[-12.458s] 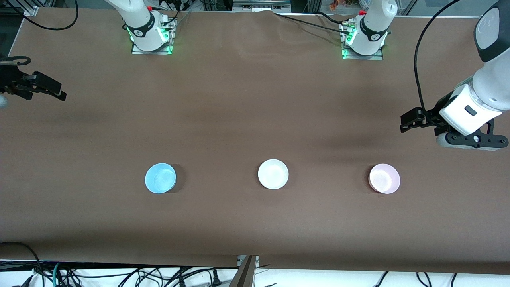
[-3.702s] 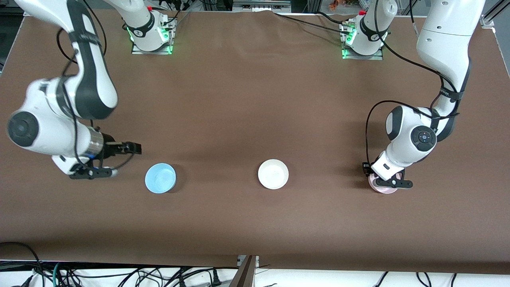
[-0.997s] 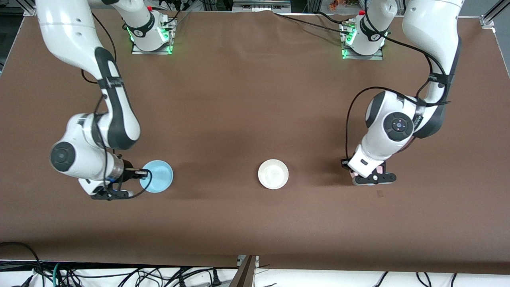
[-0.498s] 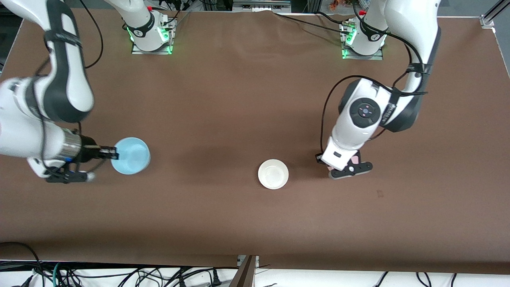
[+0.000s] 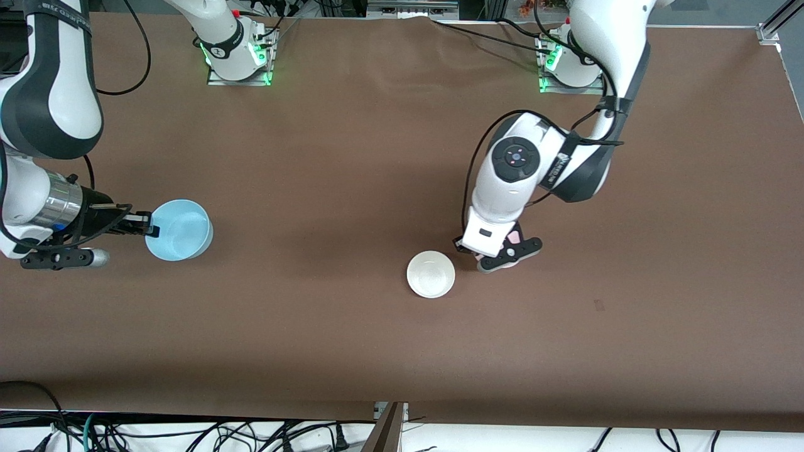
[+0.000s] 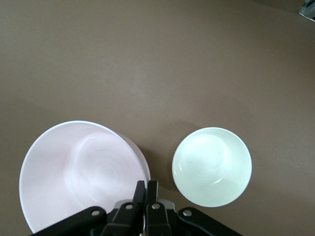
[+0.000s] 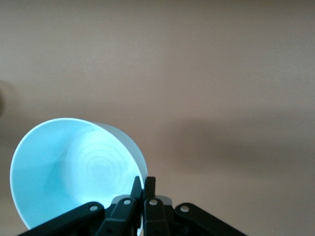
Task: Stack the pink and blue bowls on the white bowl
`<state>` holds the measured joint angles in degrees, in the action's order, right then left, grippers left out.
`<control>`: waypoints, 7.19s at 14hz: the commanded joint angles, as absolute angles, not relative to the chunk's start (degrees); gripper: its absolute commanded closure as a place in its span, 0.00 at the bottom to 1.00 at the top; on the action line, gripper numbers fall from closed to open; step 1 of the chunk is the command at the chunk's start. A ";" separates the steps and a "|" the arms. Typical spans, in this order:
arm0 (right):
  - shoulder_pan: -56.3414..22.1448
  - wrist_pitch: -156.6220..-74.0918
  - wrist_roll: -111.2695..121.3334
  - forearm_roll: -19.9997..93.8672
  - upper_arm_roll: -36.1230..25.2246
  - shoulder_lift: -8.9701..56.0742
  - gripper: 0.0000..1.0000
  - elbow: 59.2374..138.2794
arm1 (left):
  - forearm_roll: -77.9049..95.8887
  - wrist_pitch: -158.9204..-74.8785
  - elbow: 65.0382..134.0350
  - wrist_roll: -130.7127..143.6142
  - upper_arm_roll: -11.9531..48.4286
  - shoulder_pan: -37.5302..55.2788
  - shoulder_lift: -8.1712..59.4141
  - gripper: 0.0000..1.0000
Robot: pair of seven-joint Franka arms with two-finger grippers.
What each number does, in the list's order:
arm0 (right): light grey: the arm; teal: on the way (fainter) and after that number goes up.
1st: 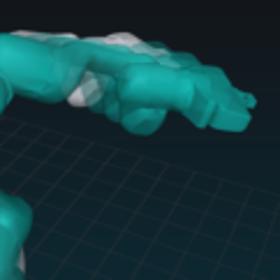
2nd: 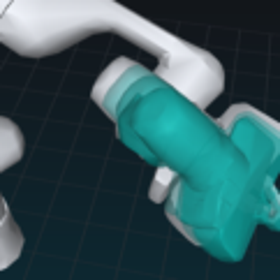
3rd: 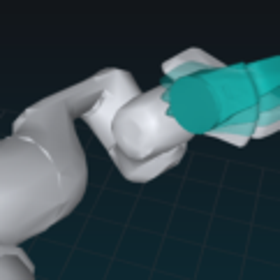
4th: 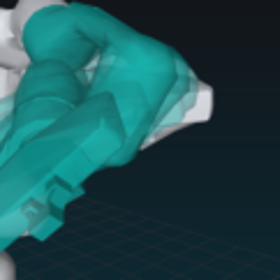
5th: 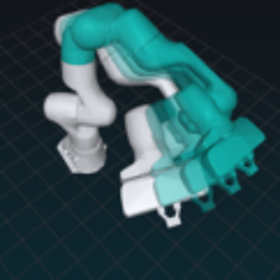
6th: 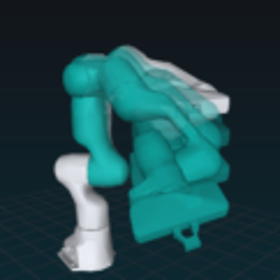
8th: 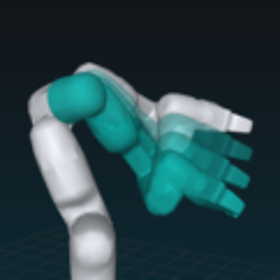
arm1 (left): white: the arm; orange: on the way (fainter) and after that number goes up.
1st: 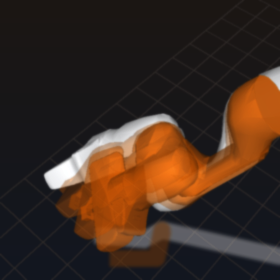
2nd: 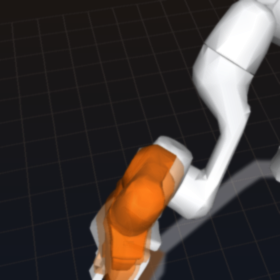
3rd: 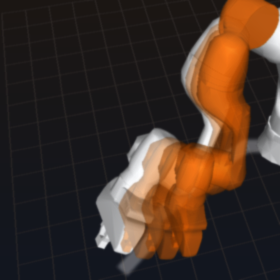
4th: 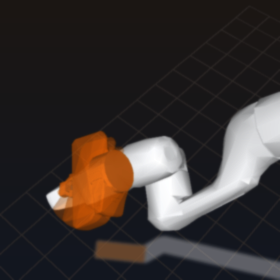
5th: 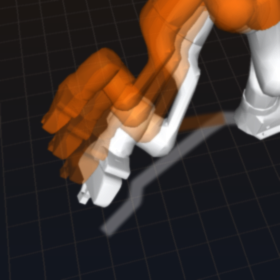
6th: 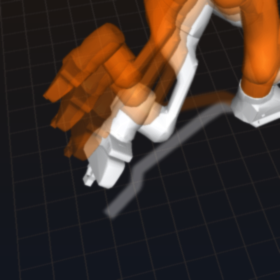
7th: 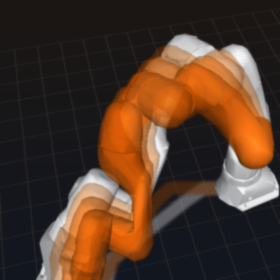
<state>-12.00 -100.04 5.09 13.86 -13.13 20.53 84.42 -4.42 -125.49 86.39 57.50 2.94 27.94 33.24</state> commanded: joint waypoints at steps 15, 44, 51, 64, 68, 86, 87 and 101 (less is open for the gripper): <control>-13.10 -99.41 4.57 14.15 -12.66 19.51 1.00 85.34 | -5.01 -125.06 59.94 79.01 1.32 34.36 51.94 1.00; -13.01 -99.49 4.66 14.41 -12.83 19.60 1.00 85.34 | -5.10 -127.71 59.68 81.30 -3.07 37.88 55.20 0.62; -13.01 -99.49 4.48 14.68 -12.83 19.60 1.00 85.34 | -5.01 -127.44 59.59 81.30 -3.78 37.88 54.76 0.54; -22.40 -107.74 -7.72 18.01 -12.66 25.74 1.00 85.34 | -4.13 -110.15 59.50 68.23 -3.69 35.69 47.12 0.54; -28.46 -116.95 -15.70 18.28 -12.66 30.66 1.00 85.25 | 0.43 -102.50 59.50 56.90 -3.52 31.65 41.41 0.54; -43.85 -136.05 -57.03 19.42 -8.70 53.43 1.00 65.31 | 3.87 -92.55 59.68 20.84 -3.69 13.89 33.93 0.53; -44.29 -136.92 -57.48 19.42 -8.70 54.13 1.00 64.95 | 3.87 -92.55 59.68 19.96 -3.69 13.45 33.75 0.53; -45.18 -140.71 -57.92 19.16 -8.79 57.22 0.94 64.95 | 3.16 -93.51 72.93 10.81 -3.60 11.07 24.27 0.51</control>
<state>-44.96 -139.68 -57.45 18.51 -8.41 55.40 67.24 2.72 -91.28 65.73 12.14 -3.69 10.98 29.53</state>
